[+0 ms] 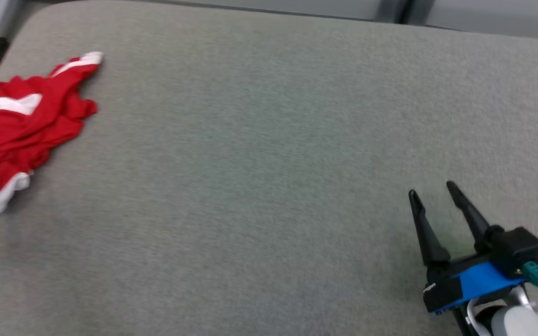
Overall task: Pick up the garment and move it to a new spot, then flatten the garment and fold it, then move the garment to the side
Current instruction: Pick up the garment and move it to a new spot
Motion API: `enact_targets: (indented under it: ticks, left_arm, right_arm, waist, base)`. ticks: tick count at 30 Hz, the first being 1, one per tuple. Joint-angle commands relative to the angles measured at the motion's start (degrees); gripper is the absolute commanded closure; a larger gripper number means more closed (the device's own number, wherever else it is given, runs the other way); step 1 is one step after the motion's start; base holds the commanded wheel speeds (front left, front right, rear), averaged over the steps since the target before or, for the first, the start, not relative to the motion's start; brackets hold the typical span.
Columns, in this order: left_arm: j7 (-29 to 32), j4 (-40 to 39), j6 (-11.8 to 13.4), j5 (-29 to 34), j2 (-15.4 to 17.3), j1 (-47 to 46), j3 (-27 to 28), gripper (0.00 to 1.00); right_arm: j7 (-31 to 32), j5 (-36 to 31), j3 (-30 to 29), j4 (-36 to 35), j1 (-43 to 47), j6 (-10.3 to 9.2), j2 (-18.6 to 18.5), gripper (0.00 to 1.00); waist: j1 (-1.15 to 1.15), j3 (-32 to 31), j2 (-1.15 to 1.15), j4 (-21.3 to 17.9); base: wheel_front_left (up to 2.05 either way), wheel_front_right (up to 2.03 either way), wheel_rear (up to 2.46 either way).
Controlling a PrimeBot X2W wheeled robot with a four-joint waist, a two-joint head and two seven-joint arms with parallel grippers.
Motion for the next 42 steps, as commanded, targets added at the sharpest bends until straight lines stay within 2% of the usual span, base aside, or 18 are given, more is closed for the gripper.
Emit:
enact_targets:
  ticks: [1, 7, 13, 14, 15, 18, 22, 28, 32, 38, 42]
  left_arm:
    - [0.53, 0.32, 0.26, -0.85, 0.41, -1.44, 0.66, 0.00]
    - [3.86, 4.47, 2.55, -3.31, 2.18, -2.94, 3.51, 0.00]
    - [8.55, 10.10, 4.40, -6.49, 0.33, -4.01, 4.60, 0.00]
    - [10.08, 11.11, 4.23, -6.89, -0.07, -3.90, 4.26, 0.63]
    - [11.65, 11.91, 3.86, -7.44, -0.31, -3.90, 3.93, 1.00]
    - [12.80, 12.94, 3.88, -7.64, -0.12, -4.31, 3.54, 1.00]
    - [11.13, 13.07, 3.35, -6.67, 1.47, -4.28, 3.25, 1.00]
    - [7.21, 11.93, 0.63, -5.56, 3.95, -5.45, 2.45, 1.00]
    - [5.81, 8.78, -1.07, -3.81, 6.25, -6.86, 0.59, 1.00]
    - [8.42, 0.40, -2.53, -2.45, 9.36, -10.44, -2.93, 1.00]
    - [10.98, -5.87, -3.17, -2.45, 9.37, -13.13, -6.25, 1.00]
  right_arm:
    - [-0.13, -0.38, -0.10, -0.82, -1.05, 0.01, -0.75, 0.00]
    - [-3.29, -0.97, 1.49, -4.16, -3.03, 0.01, -2.29, 0.00]
    - [-4.89, -1.01, 1.71, -4.50, -4.04, 0.01, -2.75, 0.00]
    - [-5.03, -1.08, 1.61, -4.37, -4.05, 0.01, -2.75, 0.00]
    - [-5.07, -1.15, 1.56, -4.28, -4.05, 0.01, -2.72, 0.00]
    - [-5.21, -1.12, 1.52, -4.01, -4.15, 0.01, -2.64, 0.00]
    - [-5.49, -0.84, 1.59, -3.48, -3.94, 0.01, -2.24, 0.00]
    - [-6.24, 0.07, 2.83, -1.18, -3.11, 0.01, -1.34, 0.00]
    - [-7.04, 0.81, 2.95, 0.76, -2.39, 0.01, -0.80, 0.00]
    - [-8.18, 2.07, 3.47, 3.64, -0.92, 0.01, 0.71, 0.00]
    - [-8.67, 3.09, 3.44, 5.24, 0.73, 0.01, 1.65, 0.00]
  waist:
    - [-0.01, 1.07, -0.01, -0.56]
    - [-0.01, 6.70, -0.01, -5.22]
    - [-0.01, 9.19, -0.01, -7.46]
    - [-0.01, 9.32, -0.01, -7.61]
    - [-0.01, 9.36, -0.01, -7.72]
    - [-0.01, 9.15, -0.01, -7.98]
    - [-0.01, 7.96, -0.01, -7.63]
    - [-0.01, 3.69, -0.01, -6.68]
    - [-0.01, -1.15, -0.01, -6.20]
    - [-0.01, -9.24, -0.01, -6.94]
    - [-0.01, -13.98, -0.01, -8.29]
  base:
    - [0.00, 0.00, 0.00]
    - [0.00, 0.00, 0.00]
    - [0.00, 0.00, 0.00]
    - [0.00, 0.00, 0.00]
    - [0.00, 0.00, 0.00]
    - [0.00, 0.00, 0.00]
    - [0.00, 0.00, 0.00]
    - [0.00, 0.00, 0.00]
    - [0.00, 0.00, 0.00]
    - [0.00, 0.00, 0.00]
    - [0.00, 0.00, 0.00]
